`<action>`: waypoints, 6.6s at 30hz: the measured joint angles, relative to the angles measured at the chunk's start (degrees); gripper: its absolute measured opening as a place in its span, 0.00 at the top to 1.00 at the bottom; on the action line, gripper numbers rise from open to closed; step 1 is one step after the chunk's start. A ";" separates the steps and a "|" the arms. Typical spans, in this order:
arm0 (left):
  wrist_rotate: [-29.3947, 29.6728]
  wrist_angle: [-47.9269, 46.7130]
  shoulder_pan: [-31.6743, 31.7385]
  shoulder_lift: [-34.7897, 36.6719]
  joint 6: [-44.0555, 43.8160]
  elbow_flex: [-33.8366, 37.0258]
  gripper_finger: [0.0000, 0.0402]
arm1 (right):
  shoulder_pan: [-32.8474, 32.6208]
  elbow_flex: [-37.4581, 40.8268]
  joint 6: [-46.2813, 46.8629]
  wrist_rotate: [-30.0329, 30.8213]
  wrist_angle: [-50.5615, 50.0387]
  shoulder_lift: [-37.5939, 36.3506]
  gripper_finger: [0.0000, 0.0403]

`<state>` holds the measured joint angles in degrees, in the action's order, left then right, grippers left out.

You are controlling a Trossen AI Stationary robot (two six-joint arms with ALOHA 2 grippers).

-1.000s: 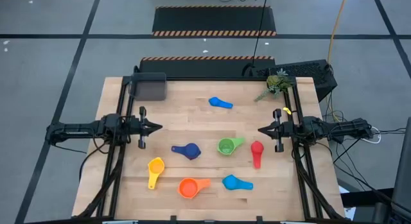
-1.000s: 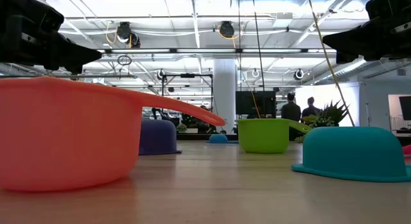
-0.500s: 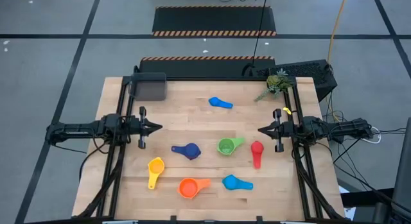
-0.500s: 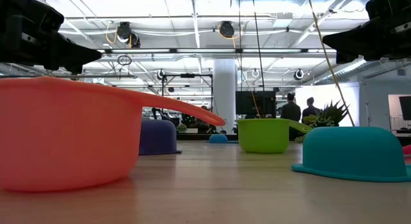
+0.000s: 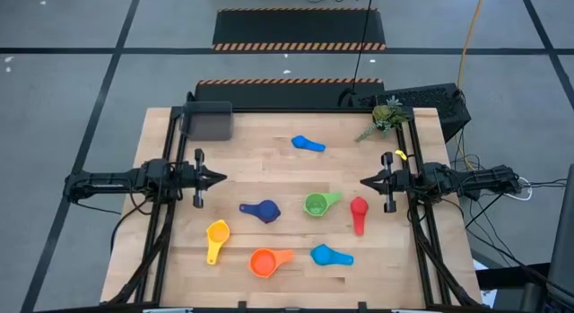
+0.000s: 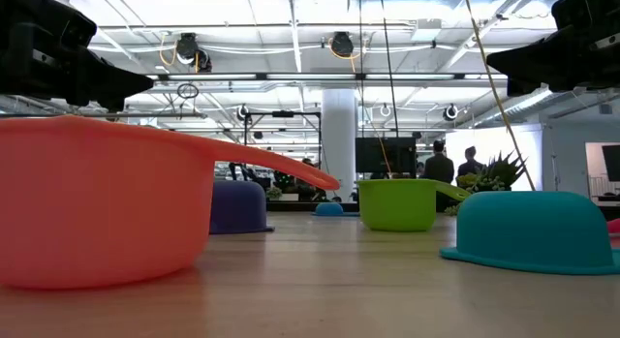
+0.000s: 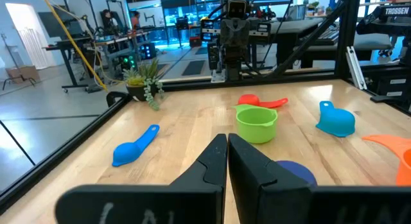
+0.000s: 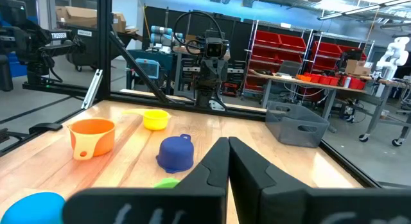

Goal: Nest measuring cups in basket

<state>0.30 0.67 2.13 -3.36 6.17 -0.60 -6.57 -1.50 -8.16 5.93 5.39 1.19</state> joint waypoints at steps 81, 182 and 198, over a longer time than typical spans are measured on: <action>-0.05 4.13 -0.01 0.00 -3.36 0.09 0.95 | -10.53 -63.63 16.68 20.04 -27.28 60.64 1.00; 2.91 0.02 -16.15 -47.54 -0.70 -33.79 0.95 | -4.74 -35.71 38.05 20.03 -19.80 78.03 0.42; 2.89 -0.04 -16.15 -47.54 -0.42 -33.79 0.95 | -5.00 -35.71 40.48 10.26 -19.01 77.08 0.42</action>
<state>3.18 0.63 -14.02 -50.89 5.76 -34.39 -11.56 -37.21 32.32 16.20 -13.62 78.28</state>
